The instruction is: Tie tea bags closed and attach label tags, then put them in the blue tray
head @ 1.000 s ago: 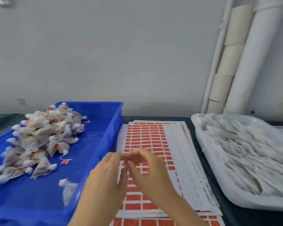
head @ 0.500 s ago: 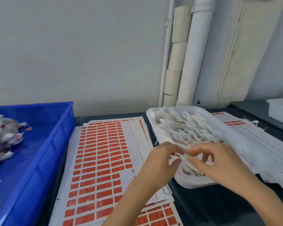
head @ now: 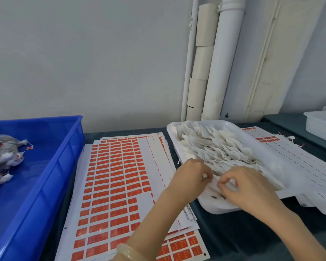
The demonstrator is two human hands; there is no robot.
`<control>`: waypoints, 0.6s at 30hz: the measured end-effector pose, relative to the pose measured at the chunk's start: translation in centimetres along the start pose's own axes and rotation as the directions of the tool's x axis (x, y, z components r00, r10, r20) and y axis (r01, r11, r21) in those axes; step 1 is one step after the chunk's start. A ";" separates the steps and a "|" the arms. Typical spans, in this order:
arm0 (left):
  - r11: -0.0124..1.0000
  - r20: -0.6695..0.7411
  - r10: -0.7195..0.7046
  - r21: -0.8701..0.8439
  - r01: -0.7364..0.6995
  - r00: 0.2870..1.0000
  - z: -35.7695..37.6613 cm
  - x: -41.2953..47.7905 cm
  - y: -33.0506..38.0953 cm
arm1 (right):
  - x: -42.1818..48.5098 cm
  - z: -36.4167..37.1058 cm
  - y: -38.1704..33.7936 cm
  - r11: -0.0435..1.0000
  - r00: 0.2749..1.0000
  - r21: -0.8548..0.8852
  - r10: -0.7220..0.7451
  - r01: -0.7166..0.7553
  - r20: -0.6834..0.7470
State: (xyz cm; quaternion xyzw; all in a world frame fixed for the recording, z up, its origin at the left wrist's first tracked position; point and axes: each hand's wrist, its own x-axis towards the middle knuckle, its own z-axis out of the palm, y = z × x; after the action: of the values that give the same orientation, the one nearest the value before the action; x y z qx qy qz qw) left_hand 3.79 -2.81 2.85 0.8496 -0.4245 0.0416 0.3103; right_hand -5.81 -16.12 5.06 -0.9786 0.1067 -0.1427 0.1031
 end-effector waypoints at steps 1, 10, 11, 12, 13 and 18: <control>1.000 -0.029 -0.006 -0.024 0.005 1.000 -0.1 0.0 0.0 | 0.0 0.0 0.1 0.999 0.999 0.040 0.002 -0.001 -0.034; 0.994 -0.362 0.026 -0.092 -0.063 0.932 -4.0 -0.1 0.6 | 1.8 -1.0 -1.4 0.896 0.904 0.397 -0.010 0.198 -0.428; 0.993 -0.372 0.031 -0.094 -0.071 0.928 -4.8 -0.4 0.6 | 1.9 -1.1 -2.0 0.875 0.894 0.428 -0.012 0.226 -0.447; 0.992 -0.371 0.028 -0.106 -0.072 0.928 -5.7 -0.9 0.4 | 2.1 -1.1 -2.7 0.853 0.888 0.457 -0.016 0.251 -0.459; 0.988 -0.361 0.016 -0.136 -0.069 0.933 -6.6 -1.4 0.1 | 2.2 -1.0 -3.4 0.833 0.887 0.482 -0.022 0.272 -0.462; 0.952 -0.307 -0.117 -0.305 0.019 0.945 -9.7 -5.3 -1.9 | 2.1 0.1 -7.7 0.717 0.910 0.610 -0.083 0.338 -0.407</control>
State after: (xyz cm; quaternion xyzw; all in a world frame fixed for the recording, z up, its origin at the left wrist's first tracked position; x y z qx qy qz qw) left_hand 3.75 7.18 7.97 0.7893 -0.3398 0.1041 0.5008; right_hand -2.44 -9.23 7.26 -0.8397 -0.0488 -0.3542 0.4086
